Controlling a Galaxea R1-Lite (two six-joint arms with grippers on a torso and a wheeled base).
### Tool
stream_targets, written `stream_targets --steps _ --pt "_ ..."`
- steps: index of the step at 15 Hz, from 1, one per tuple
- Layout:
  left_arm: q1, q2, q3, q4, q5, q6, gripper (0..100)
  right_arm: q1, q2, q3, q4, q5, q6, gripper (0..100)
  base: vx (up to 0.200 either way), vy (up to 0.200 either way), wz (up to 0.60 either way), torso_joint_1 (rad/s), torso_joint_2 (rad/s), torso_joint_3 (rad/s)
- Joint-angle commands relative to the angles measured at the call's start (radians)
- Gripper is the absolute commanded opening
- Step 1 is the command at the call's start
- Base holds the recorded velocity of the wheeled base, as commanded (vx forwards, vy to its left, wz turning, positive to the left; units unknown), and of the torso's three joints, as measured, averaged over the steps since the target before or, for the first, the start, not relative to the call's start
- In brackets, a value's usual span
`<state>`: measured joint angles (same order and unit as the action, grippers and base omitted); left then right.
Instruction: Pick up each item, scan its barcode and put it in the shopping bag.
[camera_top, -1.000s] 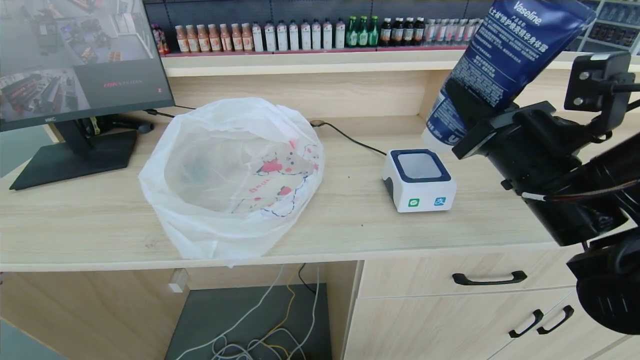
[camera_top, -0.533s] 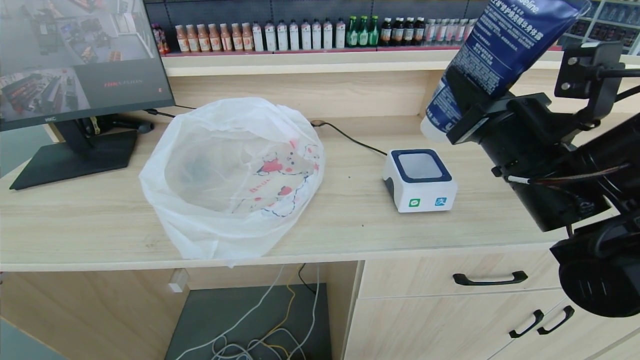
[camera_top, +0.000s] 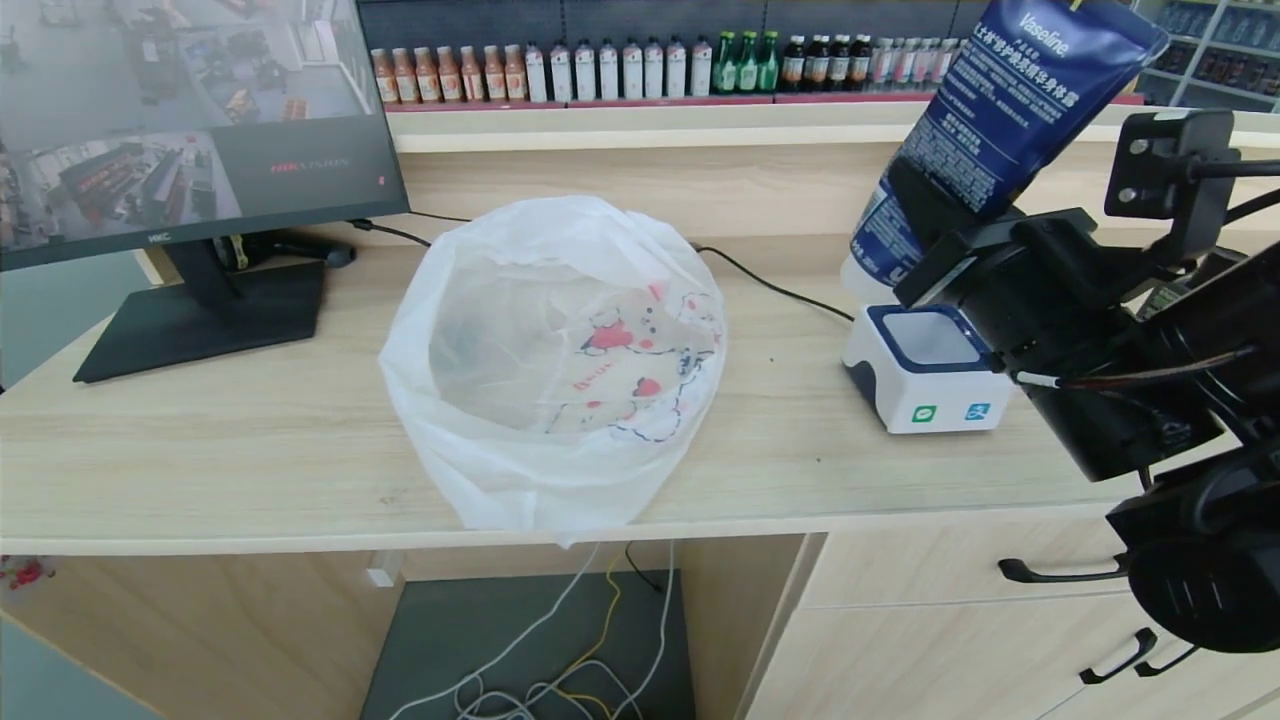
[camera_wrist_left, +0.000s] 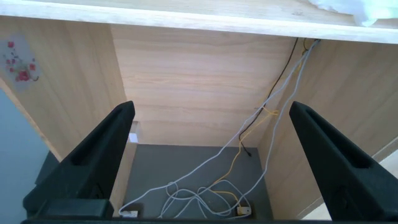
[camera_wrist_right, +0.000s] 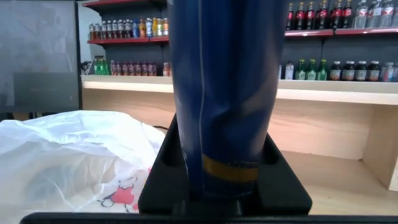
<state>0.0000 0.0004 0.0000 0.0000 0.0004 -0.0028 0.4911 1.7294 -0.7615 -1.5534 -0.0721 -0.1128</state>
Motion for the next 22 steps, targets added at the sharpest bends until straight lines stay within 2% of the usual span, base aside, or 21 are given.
stream_targets --steps 1,9,22 --pt "0.0 0.0 0.0 0.0 0.0 0.0 100 0.001 -0.019 0.011 -0.001 -0.002 -0.001 0 0.0 0.2 0.0 0.007 0.0 0.002" --pt "0.0 0.0 0.0 0.0 0.0 0.0 100 -0.016 -0.068 0.041 -0.002 -0.003 0.002 0 0.0 0.2 0.0 0.005 0.0 0.0" --pt "0.0 0.0 0.0 0.0 0.0 0.006 100 0.006 0.09 -0.039 -0.002 0.005 0.016 0 0.0 0.0 0.0 0.0 0.0 0.0"
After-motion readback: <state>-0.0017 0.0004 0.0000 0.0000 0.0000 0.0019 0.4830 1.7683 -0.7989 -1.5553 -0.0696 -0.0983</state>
